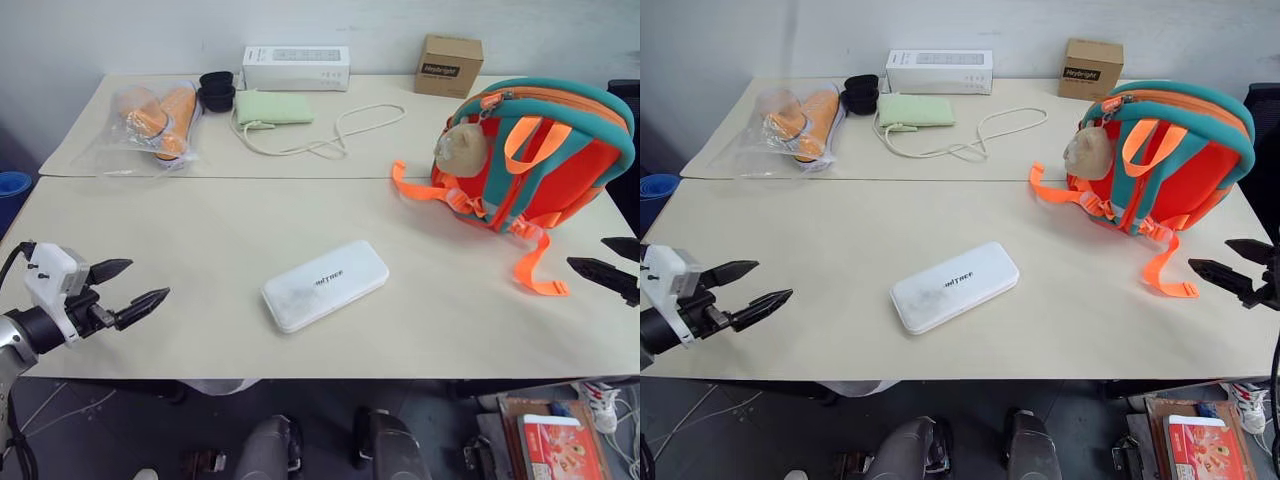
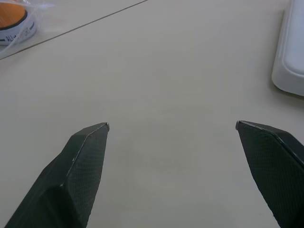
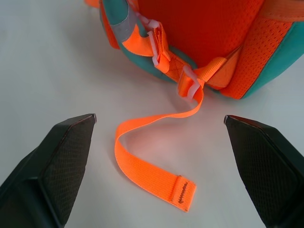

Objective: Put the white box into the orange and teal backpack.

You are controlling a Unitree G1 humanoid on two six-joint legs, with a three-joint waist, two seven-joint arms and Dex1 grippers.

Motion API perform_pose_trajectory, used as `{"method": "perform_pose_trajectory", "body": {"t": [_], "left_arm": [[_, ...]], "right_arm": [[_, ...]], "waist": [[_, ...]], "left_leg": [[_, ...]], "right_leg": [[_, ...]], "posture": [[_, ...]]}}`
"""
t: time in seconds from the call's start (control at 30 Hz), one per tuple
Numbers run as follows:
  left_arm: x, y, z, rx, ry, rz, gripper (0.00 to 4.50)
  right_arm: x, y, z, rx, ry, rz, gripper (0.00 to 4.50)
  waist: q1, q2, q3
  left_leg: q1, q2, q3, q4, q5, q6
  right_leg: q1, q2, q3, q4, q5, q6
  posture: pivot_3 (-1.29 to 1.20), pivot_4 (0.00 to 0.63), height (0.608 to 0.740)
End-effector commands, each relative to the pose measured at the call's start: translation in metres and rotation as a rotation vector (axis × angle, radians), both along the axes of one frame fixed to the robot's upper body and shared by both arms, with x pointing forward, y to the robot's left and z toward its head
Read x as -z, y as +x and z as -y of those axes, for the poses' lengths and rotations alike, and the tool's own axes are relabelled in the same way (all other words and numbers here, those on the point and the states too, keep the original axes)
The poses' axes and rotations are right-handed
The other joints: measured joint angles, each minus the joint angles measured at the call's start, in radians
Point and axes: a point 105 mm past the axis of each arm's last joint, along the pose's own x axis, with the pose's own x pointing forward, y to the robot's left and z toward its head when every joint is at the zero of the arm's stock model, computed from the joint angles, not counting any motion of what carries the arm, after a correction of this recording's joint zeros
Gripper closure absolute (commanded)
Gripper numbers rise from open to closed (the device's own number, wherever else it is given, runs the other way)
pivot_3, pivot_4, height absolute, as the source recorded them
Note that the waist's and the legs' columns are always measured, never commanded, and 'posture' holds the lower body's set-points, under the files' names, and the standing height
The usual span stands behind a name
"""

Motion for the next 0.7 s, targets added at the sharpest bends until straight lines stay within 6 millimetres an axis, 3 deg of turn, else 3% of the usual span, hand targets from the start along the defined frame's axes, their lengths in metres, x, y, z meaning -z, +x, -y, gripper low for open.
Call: {"method": "perform_pose_trajectory", "body": {"t": [0.03, 0.47, 0.63, 0.7], "left_arm": [[-0.001, -0.008, 0.009, 0.064, 0.028, -0.005, 0.0], [-0.001, -0.002, 0.012, 0.051, 0.018, -0.011, 0.0], [0.002, 0.009, 0.026, 0.081, 0.024, -0.015, 0.0], [0.007, 0.007, 0.044, 0.165, 0.03, -0.033, 0.0]], "right_arm": [[-0.01, -0.001, -0.003, -0.007, -0.008, 0.04, 0.06], [-0.008, 0.001, -0.007, 0.006, -0.036, 0.038, 0.06], [-0.013, 0.017, -0.01, 0.052, -0.106, 0.066, 0.06], [-0.015, 0.022, -0.027, -0.017, -0.124, 0.065, 0.06]], "waist": [[0.0, 0.0, 0.0], [0.0, 0.0, 0.0], [0.0, 0.0, 0.0], [0.0, 0.0, 0.0]], "left_leg": [[0.0, 0.0, 0.0, 0.0, 0.0, 0.0], [0.001, 0.0, 0.0, 0.0, 0.0, 0.0], [0.001, 0.0, 0.0, 0.001, 0.0, 0.0], [0.001, 0.0, 0.0, 0.001, 0.0, -0.001]], "right_leg": [[0.0, 0.0, 0.0, 0.0, 0.0, 0.0], [0.0, 0.0, 0.001, 0.001, 0.0, 0.0], [0.0, 0.0, 0.001, 0.002, 0.0, 0.0], [0.0, 0.0, 0.001, 0.002, 0.0, 0.0]], "posture": [[0.0, 0.15, 0.74], [0.0, 0.15, 0.74], [0.0, 0.15, 0.74], [0.0, 0.15, 0.74]]}}
